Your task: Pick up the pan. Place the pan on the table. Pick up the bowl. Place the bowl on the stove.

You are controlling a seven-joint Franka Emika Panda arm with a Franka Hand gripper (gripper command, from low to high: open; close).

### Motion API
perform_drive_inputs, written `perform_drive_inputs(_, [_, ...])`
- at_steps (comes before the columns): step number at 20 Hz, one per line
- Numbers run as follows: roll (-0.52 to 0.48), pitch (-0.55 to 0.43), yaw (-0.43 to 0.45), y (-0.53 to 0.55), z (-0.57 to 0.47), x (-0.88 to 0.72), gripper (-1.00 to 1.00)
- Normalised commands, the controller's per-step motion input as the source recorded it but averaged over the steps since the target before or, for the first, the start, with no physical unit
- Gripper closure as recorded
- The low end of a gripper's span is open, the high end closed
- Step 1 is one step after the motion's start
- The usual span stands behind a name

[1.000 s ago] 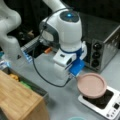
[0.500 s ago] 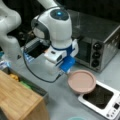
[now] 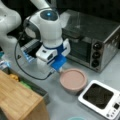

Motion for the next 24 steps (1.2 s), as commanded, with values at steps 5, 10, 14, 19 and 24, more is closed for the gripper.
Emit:
perform_drive_inputs(5, [-0.028, -0.213, 0.135, -0.18, -0.22, -0.37, 1.00])
perform_drive_inputs(10, [-0.098, -0.201, 0.168, -0.14, -0.24, -0.23, 1.00])
perform_drive_inputs(14, [-0.149, -0.174, 0.180, -0.11, -0.27, -0.08, 1.00])
perform_drive_inputs(19, [-0.187, -0.122, 0.149, -0.08, -0.29, 0.06, 1.00])
perform_drive_inputs(24, [-0.158, -0.083, 0.097, -0.04, -0.26, 0.14, 1.00])
